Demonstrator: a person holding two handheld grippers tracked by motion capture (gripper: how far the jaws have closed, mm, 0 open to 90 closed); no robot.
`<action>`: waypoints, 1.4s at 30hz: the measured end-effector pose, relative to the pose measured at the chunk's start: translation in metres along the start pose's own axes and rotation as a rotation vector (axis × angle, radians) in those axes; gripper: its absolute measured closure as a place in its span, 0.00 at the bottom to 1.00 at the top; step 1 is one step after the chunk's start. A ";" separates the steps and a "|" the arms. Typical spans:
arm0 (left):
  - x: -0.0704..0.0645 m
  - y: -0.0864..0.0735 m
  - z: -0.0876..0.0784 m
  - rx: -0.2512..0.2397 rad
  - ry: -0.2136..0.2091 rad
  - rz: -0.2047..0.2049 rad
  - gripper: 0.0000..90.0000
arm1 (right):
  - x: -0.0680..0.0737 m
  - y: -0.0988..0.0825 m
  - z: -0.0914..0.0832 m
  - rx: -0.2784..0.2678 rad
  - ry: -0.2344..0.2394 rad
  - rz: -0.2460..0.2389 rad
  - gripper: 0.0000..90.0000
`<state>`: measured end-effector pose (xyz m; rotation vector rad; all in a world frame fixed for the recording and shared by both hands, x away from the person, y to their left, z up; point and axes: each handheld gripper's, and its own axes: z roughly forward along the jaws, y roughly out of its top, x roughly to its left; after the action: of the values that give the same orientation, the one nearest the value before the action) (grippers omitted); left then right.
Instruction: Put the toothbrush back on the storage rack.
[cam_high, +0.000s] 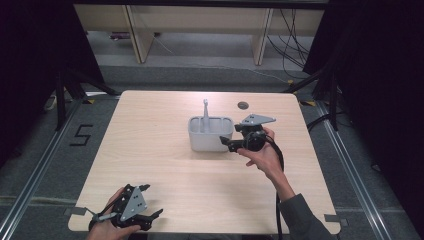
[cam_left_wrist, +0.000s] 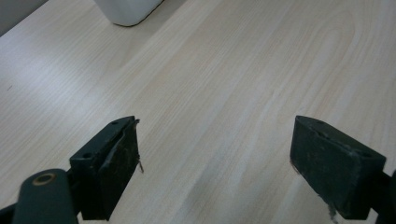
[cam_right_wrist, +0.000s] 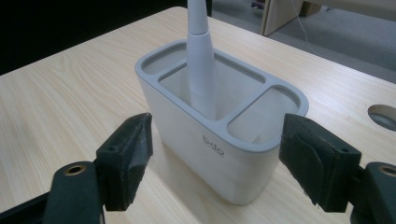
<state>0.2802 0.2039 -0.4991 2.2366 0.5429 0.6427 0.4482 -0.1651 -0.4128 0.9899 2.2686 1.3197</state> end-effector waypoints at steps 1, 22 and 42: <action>0.000 0.000 0.000 -0.002 -0.005 0.000 0.17 | -0.001 -0.001 0.000 -0.012 -0.007 -0.020 0.28; -0.001 0.000 0.001 0.002 0.005 0.006 0.17 | 0.013 -0.024 -0.003 0.080 0.009 -0.029 0.22; -0.002 0.000 0.001 0.001 0.001 -0.003 0.17 | 0.022 -0.041 -0.011 0.100 0.027 -0.056 0.22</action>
<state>0.2791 0.2023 -0.5005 2.2357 0.5470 0.6428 0.4098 -0.1703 -0.4413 0.9394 2.3846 1.2144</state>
